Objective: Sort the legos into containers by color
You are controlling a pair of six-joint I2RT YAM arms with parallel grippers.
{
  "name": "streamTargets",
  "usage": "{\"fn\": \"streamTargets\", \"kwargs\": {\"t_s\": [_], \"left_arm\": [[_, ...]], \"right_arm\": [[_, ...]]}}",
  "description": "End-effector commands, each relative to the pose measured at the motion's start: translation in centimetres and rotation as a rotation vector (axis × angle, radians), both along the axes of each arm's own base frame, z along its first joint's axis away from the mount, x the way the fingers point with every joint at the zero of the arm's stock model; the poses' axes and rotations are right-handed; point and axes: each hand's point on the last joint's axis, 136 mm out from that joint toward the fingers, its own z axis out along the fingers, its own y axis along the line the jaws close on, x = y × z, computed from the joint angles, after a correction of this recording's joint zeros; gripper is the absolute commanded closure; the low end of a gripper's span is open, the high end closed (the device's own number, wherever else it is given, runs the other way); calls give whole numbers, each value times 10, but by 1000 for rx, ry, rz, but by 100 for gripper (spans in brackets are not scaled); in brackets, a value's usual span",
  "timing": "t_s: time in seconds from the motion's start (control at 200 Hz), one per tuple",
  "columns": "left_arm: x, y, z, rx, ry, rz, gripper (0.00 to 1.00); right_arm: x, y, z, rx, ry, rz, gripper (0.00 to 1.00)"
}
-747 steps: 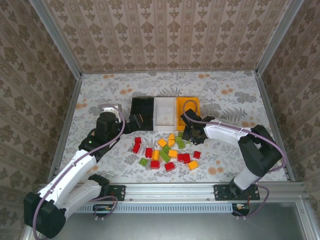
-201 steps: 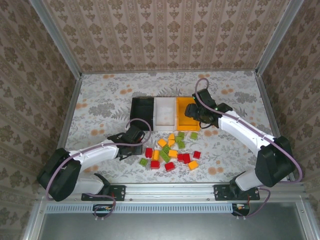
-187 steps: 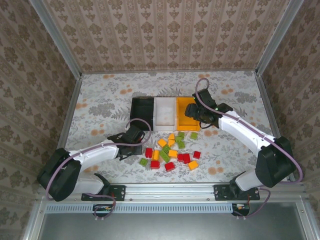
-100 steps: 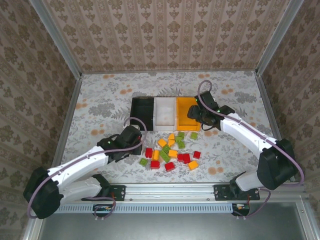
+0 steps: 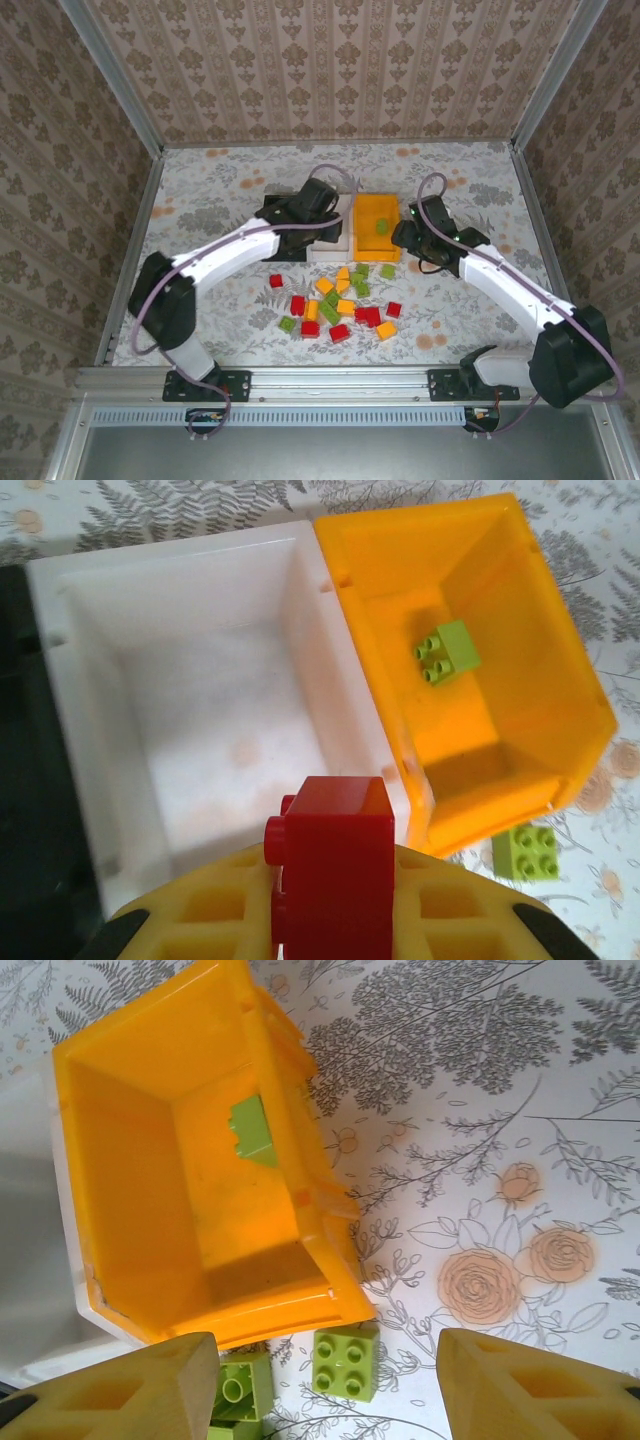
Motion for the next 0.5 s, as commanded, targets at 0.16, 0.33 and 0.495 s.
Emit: {"fn": "streamTargets", "kwargs": {"t_s": [0.16,0.33,0.495], "left_arm": [[37,-6,-36,78,45,34,76],[42,-8,-32,77,39,48,47],[36,-8,13,-1,-43,52,13]], "right_arm": [[-12,-14,2,5,-8,-26,39],[-14,-13,1,16,-1,-11,37],[-18,-9,-3,17,21,27,35]]}}
